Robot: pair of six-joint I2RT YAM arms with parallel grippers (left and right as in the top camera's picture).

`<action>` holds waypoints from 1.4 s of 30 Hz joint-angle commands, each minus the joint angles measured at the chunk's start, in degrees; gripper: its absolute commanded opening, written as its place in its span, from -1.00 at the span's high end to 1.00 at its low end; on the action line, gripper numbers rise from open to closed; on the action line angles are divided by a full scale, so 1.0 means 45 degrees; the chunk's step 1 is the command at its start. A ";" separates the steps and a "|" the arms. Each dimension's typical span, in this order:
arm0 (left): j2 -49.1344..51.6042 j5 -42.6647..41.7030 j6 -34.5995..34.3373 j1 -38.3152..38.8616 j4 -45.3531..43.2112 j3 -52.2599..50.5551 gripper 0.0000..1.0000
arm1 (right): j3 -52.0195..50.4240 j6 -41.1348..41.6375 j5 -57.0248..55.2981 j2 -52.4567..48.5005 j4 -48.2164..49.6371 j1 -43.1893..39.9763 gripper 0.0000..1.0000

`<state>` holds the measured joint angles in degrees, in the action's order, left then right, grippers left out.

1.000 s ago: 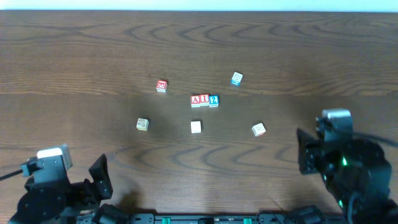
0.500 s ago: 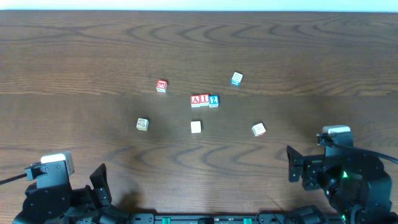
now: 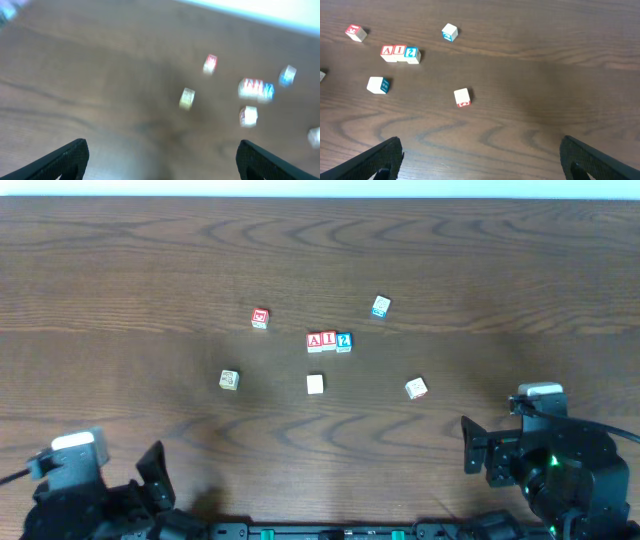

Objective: Spell out Ai2

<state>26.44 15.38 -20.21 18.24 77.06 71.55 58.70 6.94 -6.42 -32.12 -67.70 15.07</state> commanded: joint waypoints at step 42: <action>-0.5600 -0.3959 0.3317 -0.4634 -1.0972 -1.4173 -0.91 | -0.0073 0.0015 0.0000 0.0029 -0.0015 -0.0044 -0.99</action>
<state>1.72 -2.42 -6.57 -2.48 27.94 8.75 58.41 6.96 -6.24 -32.12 -67.88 15.07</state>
